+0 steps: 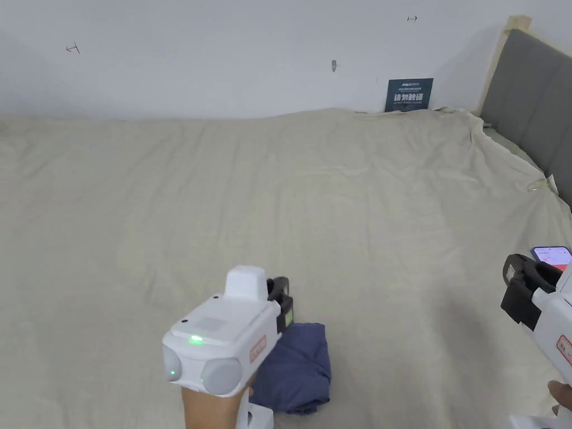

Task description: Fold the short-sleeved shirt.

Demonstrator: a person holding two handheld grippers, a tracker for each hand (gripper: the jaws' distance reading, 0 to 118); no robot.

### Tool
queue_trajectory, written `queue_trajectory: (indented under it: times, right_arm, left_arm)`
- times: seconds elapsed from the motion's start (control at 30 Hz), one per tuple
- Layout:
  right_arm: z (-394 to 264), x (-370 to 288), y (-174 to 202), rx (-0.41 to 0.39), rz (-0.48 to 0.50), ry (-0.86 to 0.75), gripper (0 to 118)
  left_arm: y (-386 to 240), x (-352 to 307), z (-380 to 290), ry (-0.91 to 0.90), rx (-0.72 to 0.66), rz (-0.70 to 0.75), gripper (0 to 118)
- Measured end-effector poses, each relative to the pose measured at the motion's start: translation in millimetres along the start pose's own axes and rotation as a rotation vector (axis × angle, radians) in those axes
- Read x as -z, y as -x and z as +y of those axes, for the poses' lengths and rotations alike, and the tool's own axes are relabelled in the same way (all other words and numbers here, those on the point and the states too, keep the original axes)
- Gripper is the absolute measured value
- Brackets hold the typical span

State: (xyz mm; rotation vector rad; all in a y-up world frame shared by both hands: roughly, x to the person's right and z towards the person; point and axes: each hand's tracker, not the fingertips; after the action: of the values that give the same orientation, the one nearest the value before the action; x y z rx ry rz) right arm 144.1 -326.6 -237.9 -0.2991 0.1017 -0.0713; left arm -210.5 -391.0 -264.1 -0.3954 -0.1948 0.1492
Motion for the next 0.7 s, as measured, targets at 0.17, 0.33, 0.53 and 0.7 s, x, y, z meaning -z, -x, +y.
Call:
queue_trajectory:
  times: [0.17, 0.33, 0.53, 0.7]
  right_arm:
    - [7.3, 0.5, 17.6, -0.010, 0.031, -0.033, 0]
    - [12.8, 4.4, 38.0, -0.019, 0.064, -0.064, 0]
    - [15.7, 9.0, 61.1, -0.039, 0.098, -0.112, 0]
    - [13.5, 11.6, 81.1, -0.086, 0.113, -0.149, 0]
  left_arm:
    - [34.3, -35.4, 35.3, -0.133, 0.004, 0.105, 0]
    - [69.7, -67.2, 50.1, -0.238, 0.056, 0.257, 0]
    - [104.3, -100.7, 54.9, -0.310, 0.056, 0.384, 0]
    - [119.6, -122.7, 50.8, -0.341, 0.045, 0.443, 0]
